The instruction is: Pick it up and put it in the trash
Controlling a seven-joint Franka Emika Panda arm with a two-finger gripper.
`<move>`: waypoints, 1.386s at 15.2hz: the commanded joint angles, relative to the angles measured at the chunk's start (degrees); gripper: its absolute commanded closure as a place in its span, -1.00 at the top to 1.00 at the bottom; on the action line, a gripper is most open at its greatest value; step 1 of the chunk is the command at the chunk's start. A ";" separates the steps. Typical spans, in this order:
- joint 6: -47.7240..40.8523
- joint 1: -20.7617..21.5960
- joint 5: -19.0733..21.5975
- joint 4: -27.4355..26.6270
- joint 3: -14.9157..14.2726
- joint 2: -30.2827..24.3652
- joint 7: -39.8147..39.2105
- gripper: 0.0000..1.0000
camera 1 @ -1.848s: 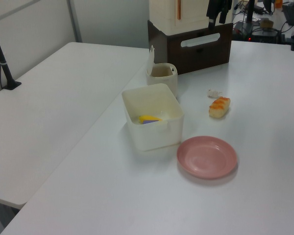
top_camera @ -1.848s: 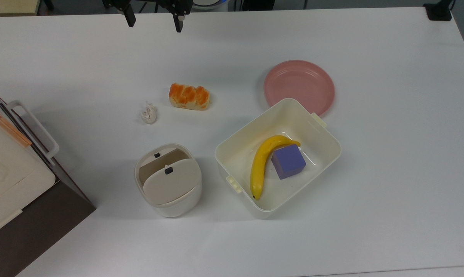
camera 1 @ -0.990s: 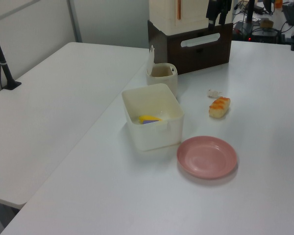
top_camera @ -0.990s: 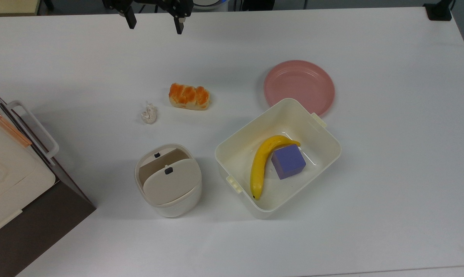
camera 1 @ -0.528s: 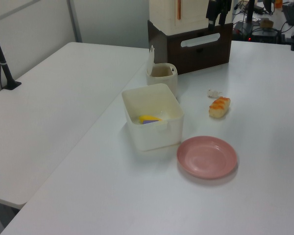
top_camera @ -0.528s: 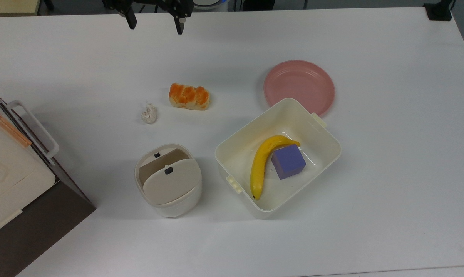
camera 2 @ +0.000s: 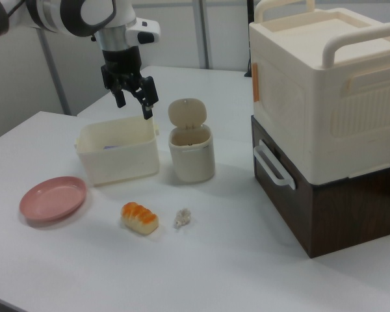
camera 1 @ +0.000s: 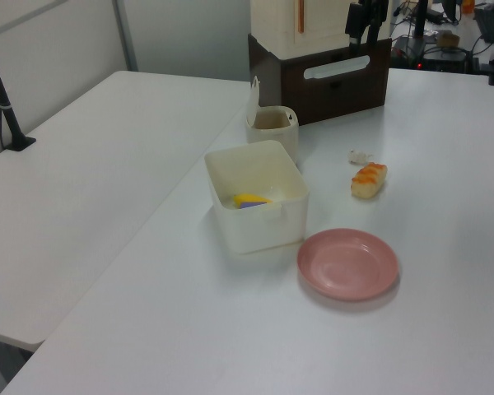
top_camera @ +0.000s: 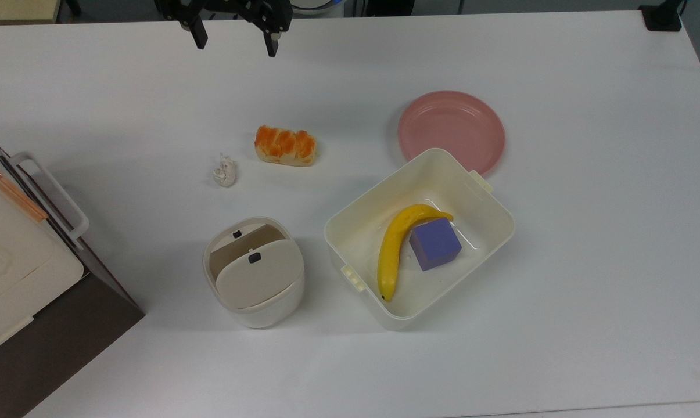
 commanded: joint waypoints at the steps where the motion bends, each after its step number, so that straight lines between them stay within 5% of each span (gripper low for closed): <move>1: -0.81 0.66 -0.59 -1.05 -0.44 -0.54 -0.72 1.00; 21: -1.52 1.63 -1.03 -1.32 -0.79 -0.89 -2.56 1.00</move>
